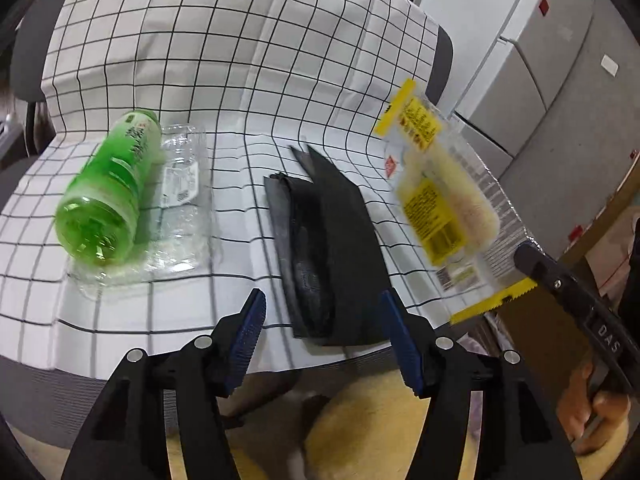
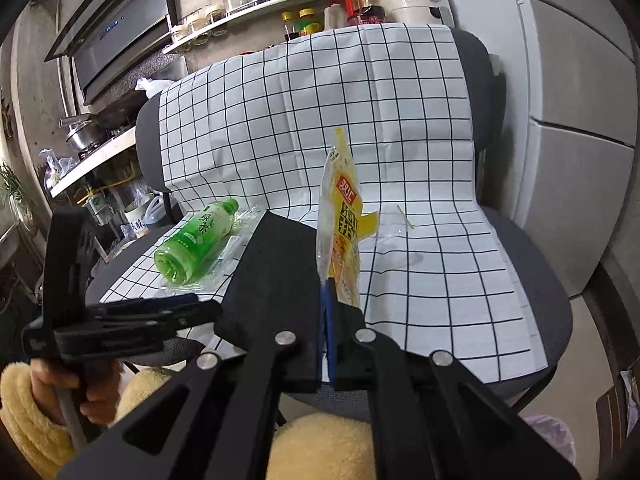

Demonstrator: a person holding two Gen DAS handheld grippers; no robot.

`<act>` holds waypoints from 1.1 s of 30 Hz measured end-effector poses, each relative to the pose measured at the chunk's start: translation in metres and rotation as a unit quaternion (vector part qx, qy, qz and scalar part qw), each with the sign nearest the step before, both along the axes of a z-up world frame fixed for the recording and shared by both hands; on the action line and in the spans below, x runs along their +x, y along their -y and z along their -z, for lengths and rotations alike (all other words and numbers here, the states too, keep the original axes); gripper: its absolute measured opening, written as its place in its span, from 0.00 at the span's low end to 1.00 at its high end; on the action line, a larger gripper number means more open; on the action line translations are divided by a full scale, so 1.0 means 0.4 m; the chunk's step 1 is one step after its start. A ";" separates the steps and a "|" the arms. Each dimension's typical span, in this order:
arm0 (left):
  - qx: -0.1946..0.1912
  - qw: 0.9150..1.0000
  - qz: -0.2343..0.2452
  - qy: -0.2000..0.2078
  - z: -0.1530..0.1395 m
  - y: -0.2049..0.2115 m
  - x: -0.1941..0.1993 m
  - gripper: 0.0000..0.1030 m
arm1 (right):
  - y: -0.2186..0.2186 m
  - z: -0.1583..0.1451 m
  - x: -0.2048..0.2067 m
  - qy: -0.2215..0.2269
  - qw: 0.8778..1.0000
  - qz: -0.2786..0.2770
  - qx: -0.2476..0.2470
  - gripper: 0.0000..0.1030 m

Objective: Collect trash
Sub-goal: 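Lift the black pouch with the left gripper while the right holds the packet, then carry packet and pouch to the pink bin and open the right gripper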

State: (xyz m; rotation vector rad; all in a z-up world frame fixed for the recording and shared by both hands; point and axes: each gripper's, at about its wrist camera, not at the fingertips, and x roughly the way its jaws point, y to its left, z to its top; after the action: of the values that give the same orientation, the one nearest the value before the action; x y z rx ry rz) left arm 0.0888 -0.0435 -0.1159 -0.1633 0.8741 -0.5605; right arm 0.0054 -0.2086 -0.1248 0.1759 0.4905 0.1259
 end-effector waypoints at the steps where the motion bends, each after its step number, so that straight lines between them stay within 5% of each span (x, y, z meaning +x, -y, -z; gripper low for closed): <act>1: 0.003 1.000 -0.003 0.000 0.006 0.016 0.007 0.59 | -0.002 0.000 0.000 0.000 1.000 0.000 0.000 0.02; 4: 0.038 0.999 -0.026 0.000 0.037 0.048 0.042 0.57 | -0.002 0.001 -0.006 0.001 1.000 0.000 -0.002 0.02; 12: 0.051 0.998 -0.032 -0.034 0.106 0.070 0.127 0.42 | 0.039 0.018 -0.019 -0.004 1.000 0.010 0.008 0.02; 14: 0.053 0.998 -0.020 -0.022 0.103 0.076 0.129 0.30 | 0.050 0.024 -0.020 -0.005 1.000 0.012 0.012 0.02; 15: 0.049 0.999 -0.004 -0.018 0.099 0.084 0.126 0.13 | 0.056 0.025 -0.021 -0.006 1.000 0.013 0.015 0.02; 17: 0.041 0.999 0.016 -0.014 0.097 0.090 0.118 0.03 | 0.066 0.025 -0.024 -0.004 1.000 0.015 0.020 0.02; 26: -0.017 0.998 0.048 0.044 -0.024 0.092 0.030 0.02 | 0.115 -0.005 -0.087 0.021 0.998 0.053 0.010 0.02; 33: -0.076 0.988 0.111 0.070 -0.105 0.157 -0.038 0.02 | 0.175 -0.017 -0.174 0.027 0.992 0.118 -0.016 0.02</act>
State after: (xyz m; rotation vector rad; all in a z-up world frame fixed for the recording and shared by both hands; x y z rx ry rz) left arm 0.0738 -0.1061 -0.0740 -0.1638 0.7177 -0.8378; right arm -0.0644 -0.2786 -0.1179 0.1965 0.4146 -0.1088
